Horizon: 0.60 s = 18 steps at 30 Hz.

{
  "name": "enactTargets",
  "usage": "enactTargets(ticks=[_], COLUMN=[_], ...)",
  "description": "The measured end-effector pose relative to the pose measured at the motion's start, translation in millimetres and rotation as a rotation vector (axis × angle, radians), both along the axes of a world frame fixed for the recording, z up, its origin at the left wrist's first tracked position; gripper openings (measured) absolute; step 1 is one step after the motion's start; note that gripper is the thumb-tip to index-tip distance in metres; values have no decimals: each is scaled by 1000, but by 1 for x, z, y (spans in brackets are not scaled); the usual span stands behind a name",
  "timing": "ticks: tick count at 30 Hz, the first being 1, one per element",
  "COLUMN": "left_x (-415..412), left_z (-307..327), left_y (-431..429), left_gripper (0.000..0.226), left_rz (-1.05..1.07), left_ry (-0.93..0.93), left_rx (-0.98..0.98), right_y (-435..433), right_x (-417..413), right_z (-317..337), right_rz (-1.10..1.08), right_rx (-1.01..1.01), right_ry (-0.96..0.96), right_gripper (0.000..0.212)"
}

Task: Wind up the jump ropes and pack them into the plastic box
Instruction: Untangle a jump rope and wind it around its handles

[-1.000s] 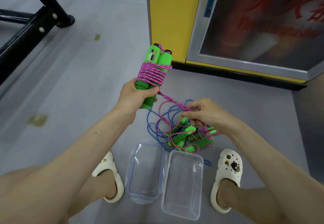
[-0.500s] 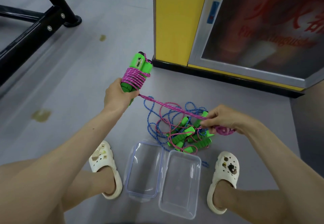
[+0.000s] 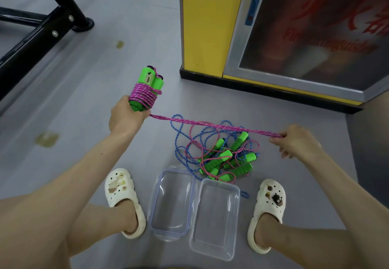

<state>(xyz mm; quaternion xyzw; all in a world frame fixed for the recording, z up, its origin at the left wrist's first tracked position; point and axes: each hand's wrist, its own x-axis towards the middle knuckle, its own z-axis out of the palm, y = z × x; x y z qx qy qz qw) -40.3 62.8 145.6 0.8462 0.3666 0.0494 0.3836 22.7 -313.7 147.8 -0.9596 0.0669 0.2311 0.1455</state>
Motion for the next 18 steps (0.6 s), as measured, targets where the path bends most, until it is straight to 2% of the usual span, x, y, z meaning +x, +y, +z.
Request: enactTargets(ticks=[3,6,8,11,15,18], left_x=[0,3,4,3,4,5], left_z=[0,9,16,25,30,35], left_y=[-11,-31,-48,-76,-106,-118], left_gripper=[38,29,31,39,40,36], left_rz=[-14,-8,-27,-113,-250,-317], left_ry=[20,-25,-23,37,86,72], left_rx=[-65,-392,-570,-722,-861,-955], right_y=[5,17,29,52,84,97], right_x=[-7,-7,-8,-12,-22,-28], right_z=[0,-1,3,15,25,21], right_rz=[92,194,259,268,170,109], right_rx=[-121,-173,-154,108,558,796], right_ry=[172,145,107,79,176,183], right_gripper=[57,57,52,41,36,28])
